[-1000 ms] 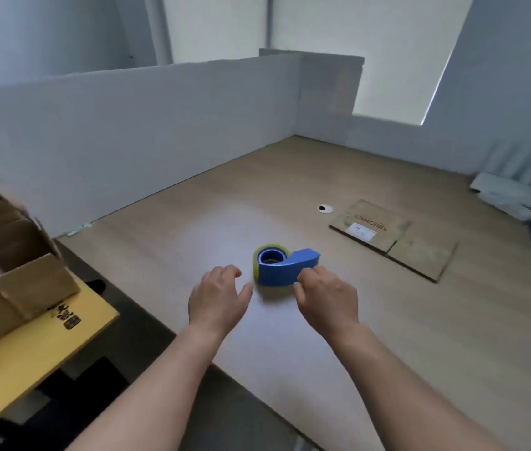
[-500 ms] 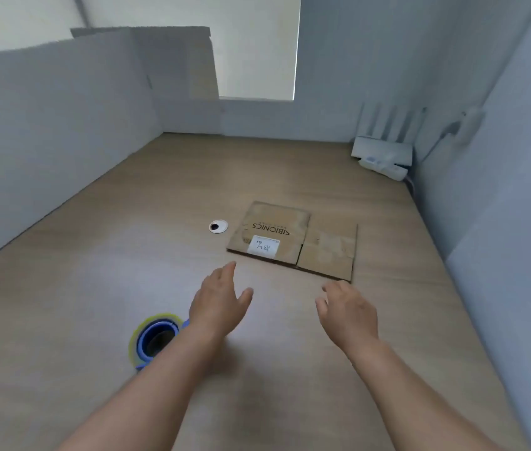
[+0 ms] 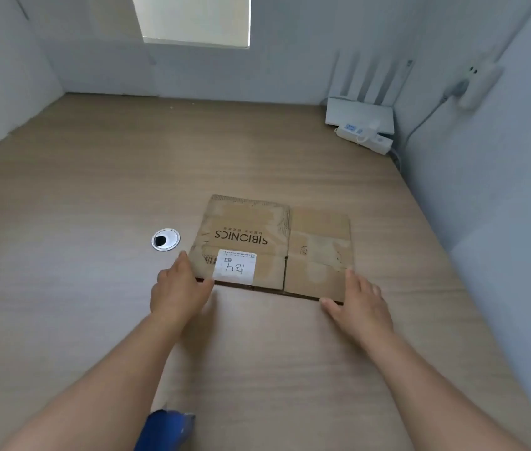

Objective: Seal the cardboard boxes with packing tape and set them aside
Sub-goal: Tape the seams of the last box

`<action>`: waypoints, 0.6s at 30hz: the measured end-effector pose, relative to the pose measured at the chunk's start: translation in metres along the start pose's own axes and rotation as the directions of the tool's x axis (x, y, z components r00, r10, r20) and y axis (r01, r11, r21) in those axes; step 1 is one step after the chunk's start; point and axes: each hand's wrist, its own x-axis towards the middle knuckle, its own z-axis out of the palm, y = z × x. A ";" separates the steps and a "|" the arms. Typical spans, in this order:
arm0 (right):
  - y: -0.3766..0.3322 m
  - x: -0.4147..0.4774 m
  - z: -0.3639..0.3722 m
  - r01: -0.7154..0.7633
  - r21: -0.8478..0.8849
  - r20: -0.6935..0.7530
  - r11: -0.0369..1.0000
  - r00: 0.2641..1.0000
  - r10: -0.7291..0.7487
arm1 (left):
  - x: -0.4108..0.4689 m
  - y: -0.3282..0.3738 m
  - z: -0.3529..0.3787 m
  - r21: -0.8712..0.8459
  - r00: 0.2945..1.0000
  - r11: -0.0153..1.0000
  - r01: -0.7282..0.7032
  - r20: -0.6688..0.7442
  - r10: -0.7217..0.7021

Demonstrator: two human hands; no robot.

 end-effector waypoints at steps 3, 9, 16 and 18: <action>-0.007 0.003 0.008 -0.001 -0.026 0.030 1.000 1.000 0.002 | 0.006 0.003 0.006 0.024 0.999 0.999 -0.022 -0.030 0.022; -0.001 -0.017 0.005 -0.037 0.009 -0.026 0.999 0.999 0.037 | -0.022 0.014 -0.001 -0.361 0.999 0.933 0.001 0.047 0.017; 0.032 -0.066 -0.033 0.096 0.201 -0.164 0.975 0.984 -0.064 | -0.084 0.036 -0.030 -0.476 0.989 0.877 -0.070 -0.147 0.000; 0.039 -0.082 -0.050 0.135 0.300 -0.221 0.945 0.973 -0.069 | -0.107 0.043 -0.034 -0.501 0.976 0.860 -0.099 -0.217 -0.013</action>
